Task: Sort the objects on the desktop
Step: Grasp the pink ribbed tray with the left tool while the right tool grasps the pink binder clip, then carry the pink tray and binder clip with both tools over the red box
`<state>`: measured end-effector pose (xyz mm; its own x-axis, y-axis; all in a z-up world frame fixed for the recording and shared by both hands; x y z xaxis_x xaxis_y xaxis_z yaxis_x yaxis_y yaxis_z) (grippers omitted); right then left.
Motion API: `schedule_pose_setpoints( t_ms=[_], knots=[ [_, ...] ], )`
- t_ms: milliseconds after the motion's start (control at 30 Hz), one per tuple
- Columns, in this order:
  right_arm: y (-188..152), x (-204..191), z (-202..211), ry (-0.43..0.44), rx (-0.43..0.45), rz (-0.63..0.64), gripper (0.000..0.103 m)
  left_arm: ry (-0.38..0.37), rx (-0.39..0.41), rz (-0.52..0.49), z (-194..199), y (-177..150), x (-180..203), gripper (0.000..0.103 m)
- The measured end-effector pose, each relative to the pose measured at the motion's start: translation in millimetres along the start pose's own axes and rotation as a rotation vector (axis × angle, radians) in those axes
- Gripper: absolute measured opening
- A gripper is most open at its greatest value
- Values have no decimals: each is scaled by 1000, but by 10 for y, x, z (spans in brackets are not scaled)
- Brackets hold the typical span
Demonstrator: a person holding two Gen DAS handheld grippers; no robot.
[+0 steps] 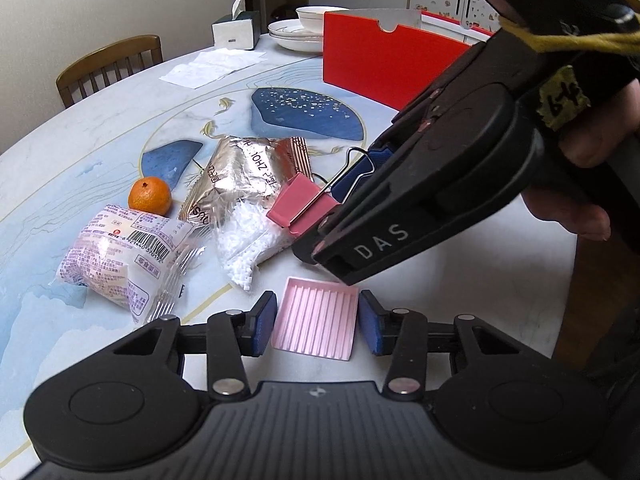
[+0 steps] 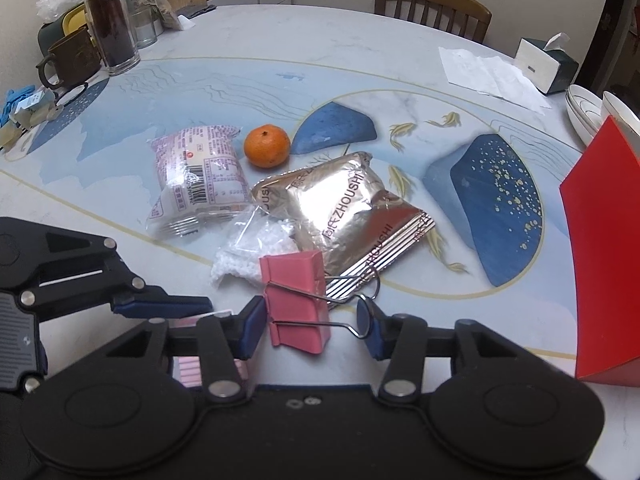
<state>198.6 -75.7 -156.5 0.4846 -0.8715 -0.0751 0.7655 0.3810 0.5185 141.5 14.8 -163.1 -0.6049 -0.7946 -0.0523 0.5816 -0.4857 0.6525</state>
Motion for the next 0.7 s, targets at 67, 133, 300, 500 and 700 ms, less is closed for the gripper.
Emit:
schedule_pose_setpoints(
  t_ms=[67, 133, 300, 500, 700],
  knots=[
    [-10, 17, 22, 8, -2, -4, 38, -2, 0, 11, -1, 5, -7, 43],
    [-25, 54, 51, 4, -1, -15, 33, -3, -1, 20, -3, 6, -11, 43],
    [-81, 185, 97, -12, -5, -44, 31, -4, -4, 36, 1, 13, -15, 42],
    [-137, 311, 197, -21, 4, -79, 31, -5, -1, 57, 15, 44, -20, 42],
    [-197, 404, 299, -21, 9, -103, 31, -3, 4, 79, 46, 87, -23, 42]
  ],
)
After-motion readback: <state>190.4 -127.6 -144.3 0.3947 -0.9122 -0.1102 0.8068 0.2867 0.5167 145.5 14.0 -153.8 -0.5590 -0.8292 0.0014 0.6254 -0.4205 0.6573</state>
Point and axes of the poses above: each gripper's, at about its wrist camera, not at the fingertips, and z roughly against the way its jaws point, x to its right, y to its top, the point moved 3 cm from there along -z, roughly the way its jaws point, and after that the axes turned 4 degrees about y, right-handed, at the moved point
